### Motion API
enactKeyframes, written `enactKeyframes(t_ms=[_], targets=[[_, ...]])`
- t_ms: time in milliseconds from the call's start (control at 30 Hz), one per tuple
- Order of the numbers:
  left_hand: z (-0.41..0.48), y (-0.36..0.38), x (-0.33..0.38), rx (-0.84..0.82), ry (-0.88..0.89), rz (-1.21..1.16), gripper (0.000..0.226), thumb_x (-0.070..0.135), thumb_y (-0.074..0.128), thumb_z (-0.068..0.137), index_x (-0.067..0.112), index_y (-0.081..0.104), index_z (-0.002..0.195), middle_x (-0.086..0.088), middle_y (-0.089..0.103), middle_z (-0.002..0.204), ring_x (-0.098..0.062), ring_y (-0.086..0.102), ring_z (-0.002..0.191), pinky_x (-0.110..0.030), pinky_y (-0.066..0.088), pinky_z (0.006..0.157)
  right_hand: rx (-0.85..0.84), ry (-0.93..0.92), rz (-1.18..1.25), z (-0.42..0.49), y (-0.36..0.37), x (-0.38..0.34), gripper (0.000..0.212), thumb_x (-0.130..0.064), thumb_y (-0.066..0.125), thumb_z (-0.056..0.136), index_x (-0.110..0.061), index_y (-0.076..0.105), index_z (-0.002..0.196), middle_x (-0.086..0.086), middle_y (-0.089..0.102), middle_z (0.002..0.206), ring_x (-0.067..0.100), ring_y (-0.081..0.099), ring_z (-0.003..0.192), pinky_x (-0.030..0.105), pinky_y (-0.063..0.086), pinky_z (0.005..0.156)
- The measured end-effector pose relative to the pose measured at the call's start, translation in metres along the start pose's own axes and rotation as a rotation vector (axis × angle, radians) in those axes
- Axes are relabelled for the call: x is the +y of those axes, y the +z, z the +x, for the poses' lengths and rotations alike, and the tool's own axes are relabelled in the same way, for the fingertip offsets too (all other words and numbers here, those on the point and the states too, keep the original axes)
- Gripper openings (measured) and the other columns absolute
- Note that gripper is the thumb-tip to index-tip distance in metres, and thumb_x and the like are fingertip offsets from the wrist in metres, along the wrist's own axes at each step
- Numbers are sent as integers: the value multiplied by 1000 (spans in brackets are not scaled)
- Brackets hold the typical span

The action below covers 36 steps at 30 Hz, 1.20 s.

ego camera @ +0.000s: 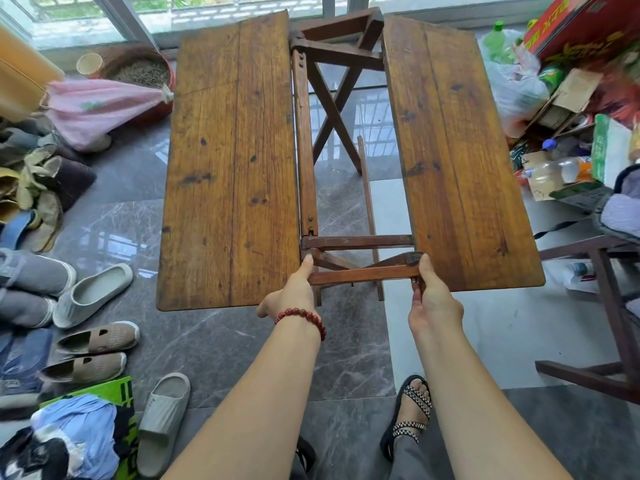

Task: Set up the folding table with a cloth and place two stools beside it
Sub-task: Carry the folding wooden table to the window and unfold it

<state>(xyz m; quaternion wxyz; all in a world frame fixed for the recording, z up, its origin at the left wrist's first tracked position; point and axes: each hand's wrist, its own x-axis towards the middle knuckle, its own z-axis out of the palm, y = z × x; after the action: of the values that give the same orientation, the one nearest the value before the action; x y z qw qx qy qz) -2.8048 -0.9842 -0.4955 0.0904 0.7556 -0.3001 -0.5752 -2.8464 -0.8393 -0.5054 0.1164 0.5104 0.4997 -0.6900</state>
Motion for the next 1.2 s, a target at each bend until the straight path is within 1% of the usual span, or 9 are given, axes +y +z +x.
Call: enactKeyframes(t_ms=[67,133,233,367,500,633,833,1067,1200], targets=[[7,0,-4,-43,8,11,114,31,91,50,3,23,137,-11,42,133,-31,46,122,-52,38,100,36,-27,-27,5,0,1,40,-22,81,73,-14,54,102,-5,60,108,16,60,103,31,43,100],[7,0,-5,-74,18,25,120,32,91,49,2,19,140,-11,40,136,-30,45,124,-51,38,102,69,-51,-43,5,1,1,42,-25,81,72,-15,54,103,-8,59,100,17,60,101,31,44,97],[4,2,-4,-58,6,46,131,46,91,42,1,17,140,-12,42,135,-31,44,125,-50,37,103,92,-54,-90,3,0,0,42,-30,81,72,-17,54,101,-9,58,97,18,60,99,33,44,96],[1,3,-1,10,4,80,117,47,90,43,4,26,132,-14,47,129,-34,46,121,-49,38,100,149,-67,-132,2,0,1,44,-31,80,72,-17,51,102,-6,57,105,21,60,103,35,44,96],[-3,3,3,26,-20,86,127,43,91,44,0,19,139,-17,46,134,-35,45,124,-50,37,103,241,-117,-187,-2,5,-4,54,-31,82,70,-22,42,105,-5,54,112,26,57,113,40,44,99],[-12,4,6,89,-2,83,111,40,89,49,6,25,133,-14,46,132,-36,46,122,-49,37,100,269,-99,-228,-9,4,-6,60,-32,84,68,-19,43,110,1,56,122,27,56,113,39,44,98],[-24,2,11,142,52,123,110,39,89,53,7,22,134,-15,48,131,-36,49,119,-48,40,98,268,-71,-253,-14,2,-4,71,-33,85,65,-14,47,121,3,56,123,28,56,113,38,44,97],[-30,4,6,94,114,161,114,44,87,52,3,20,134,-16,45,133,-35,48,121,-46,42,97,278,-117,-292,-15,6,-10,66,-34,84,67,-12,48,118,4,57,120,29,58,110,40,46,96],[-34,8,11,106,62,156,115,42,87,54,3,18,138,-15,45,136,-34,44,125,-47,39,99,297,-129,-278,-15,10,-13,67,-33,84,66,-12,48,117,5,57,120,28,58,108,39,47,96]])
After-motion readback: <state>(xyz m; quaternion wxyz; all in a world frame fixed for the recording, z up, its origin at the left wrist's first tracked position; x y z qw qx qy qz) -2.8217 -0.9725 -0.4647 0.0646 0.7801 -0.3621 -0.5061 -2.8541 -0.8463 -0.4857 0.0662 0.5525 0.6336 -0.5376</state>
